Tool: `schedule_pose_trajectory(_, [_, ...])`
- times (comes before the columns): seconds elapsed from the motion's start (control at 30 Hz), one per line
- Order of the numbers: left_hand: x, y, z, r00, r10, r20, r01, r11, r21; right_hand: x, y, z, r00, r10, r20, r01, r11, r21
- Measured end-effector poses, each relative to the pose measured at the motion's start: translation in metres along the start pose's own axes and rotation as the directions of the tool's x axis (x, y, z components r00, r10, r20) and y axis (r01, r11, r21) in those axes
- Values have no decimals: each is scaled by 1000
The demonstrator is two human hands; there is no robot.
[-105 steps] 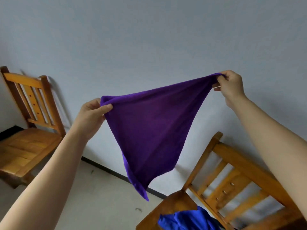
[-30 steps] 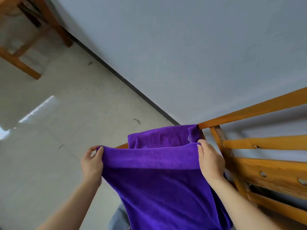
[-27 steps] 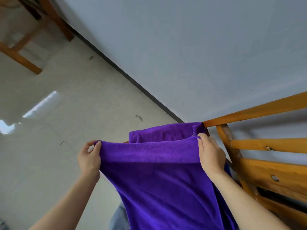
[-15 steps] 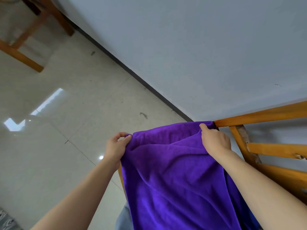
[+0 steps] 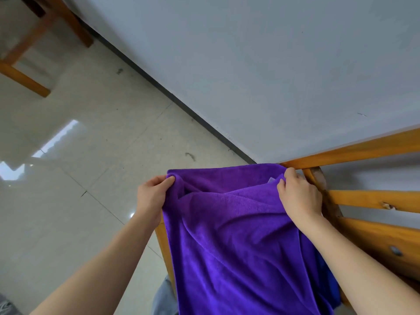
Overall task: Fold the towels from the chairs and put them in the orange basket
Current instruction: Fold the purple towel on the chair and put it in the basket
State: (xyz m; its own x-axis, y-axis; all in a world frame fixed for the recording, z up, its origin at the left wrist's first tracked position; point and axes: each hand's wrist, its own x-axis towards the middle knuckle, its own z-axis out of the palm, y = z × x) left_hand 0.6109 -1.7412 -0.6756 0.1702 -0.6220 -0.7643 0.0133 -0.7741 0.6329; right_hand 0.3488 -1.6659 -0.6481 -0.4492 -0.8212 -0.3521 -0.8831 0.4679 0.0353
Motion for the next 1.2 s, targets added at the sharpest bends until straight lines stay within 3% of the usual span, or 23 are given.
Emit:
schedule_pose_trajectory(0.1, [-24, 12, -22, 995, 92, 36, -89, 992, -91, -19, 5, -26, 983, 25, -181, 17, 973, 229])
schedule_pose_trajectory(0.2, [-54, 33, -47, 976, 203, 73, -184, 960, -210, -36, 10, -69, 958, 170, -233, -15, 836, 549])
schedule_pose_trajectory(0.33, [-103, 74, -97, 916, 390, 98, -326, 861, -390, -57, 18, -137, 937, 269, -223, 71, 478, 875])
schedule_pose_trajectory(0.47, [-138, 115, -134, 757, 635, 156, -536, 739, -409, -66, 12, -196, 977, 144, -157, 164, -34, 986])
schedule_pose_trajectory(0.53, [-154, 138, -149, 654, 733, 187, -613, 658, -438, -70, 9, -220, 989, 35, -146, 150, -177, 973])
schedule_pose_trajectory(0.57, [-162, 147, -156, 610, 768, 193, -642, 623, -448, -71, 10, -229, 986, -10, -165, 160, -194, 968])
schedule_pose_trajectory(0.63, [-172, 157, -167, 561, 807, 186, -687, 579, -439, -75, 8, -244, 978, -68, -199, 185, -171, 968])
schedule_pose_trajectory(0.7, [-175, 159, -170, 572, 808, 143, -707, 574, -413, -76, 8, -249, 972, -80, -220, 212, -101, 972])
schedule_pose_trajectory(0.9, [-196, 110, -179, 721, 681, 127, -603, 708, -367, -110, 18, -225, 972, -8, -236, 236, 19, 972])
schedule_pose_trajectory(1.07, [-192, 21, -172, 951, 233, 203, -176, 948, -264, -158, 40, -152, 990, 103, -97, 78, 181, 980])
schedule_pose_trajectory(1.13, [-186, -24, -170, 971, 67, 232, -12, 973, -229, -174, 52, -102, 983, 181, 12, -74, 341, 937])
schedule_pose_trajectory(1.2, [-178, -73, -168, 974, -56, 220, 83, 990, -112, -190, 62, -58, 950, 273, 149, -261, 436, 861])
